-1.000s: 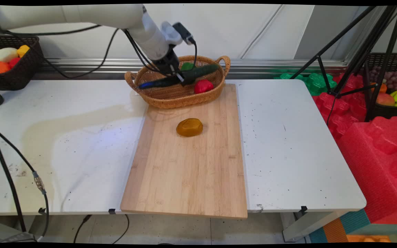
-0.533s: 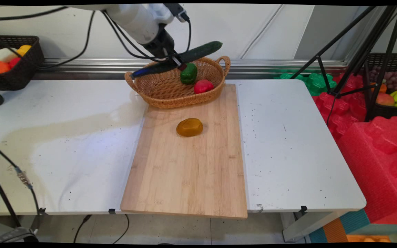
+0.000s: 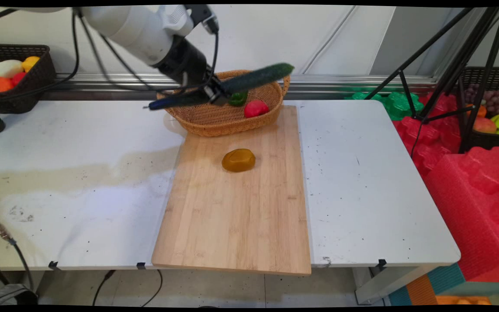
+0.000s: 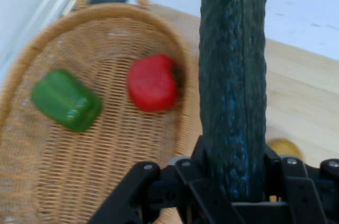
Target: Place the picked object on the cutting board
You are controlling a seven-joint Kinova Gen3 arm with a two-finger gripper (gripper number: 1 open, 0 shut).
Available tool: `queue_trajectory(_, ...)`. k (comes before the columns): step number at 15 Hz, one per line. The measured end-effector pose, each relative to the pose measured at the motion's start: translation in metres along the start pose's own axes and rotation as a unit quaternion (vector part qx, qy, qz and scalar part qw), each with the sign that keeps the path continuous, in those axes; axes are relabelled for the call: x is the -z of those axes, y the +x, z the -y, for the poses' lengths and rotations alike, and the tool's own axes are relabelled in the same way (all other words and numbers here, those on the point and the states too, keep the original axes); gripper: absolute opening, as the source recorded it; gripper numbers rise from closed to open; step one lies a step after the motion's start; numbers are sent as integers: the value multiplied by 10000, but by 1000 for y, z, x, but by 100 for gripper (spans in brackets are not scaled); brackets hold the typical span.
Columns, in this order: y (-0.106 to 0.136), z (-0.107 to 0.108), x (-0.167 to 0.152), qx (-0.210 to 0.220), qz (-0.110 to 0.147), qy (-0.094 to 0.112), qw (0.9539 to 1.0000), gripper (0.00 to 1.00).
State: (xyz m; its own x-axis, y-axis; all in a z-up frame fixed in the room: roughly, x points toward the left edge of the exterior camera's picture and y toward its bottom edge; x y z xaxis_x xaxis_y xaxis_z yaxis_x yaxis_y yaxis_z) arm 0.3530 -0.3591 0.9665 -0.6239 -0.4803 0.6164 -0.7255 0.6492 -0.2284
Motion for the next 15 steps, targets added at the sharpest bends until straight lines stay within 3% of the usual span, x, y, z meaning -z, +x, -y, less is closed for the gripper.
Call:
queue_trajectory(4, -17, -36, 26, -158, -17, -426, 9990, 0)
queue_trajectory(8, -30, -61, 38, -87, 19, -678, 9977, 0)
queue_trajectory(15, -53, -95, 27, 442, 257, -800, 9955, 0)
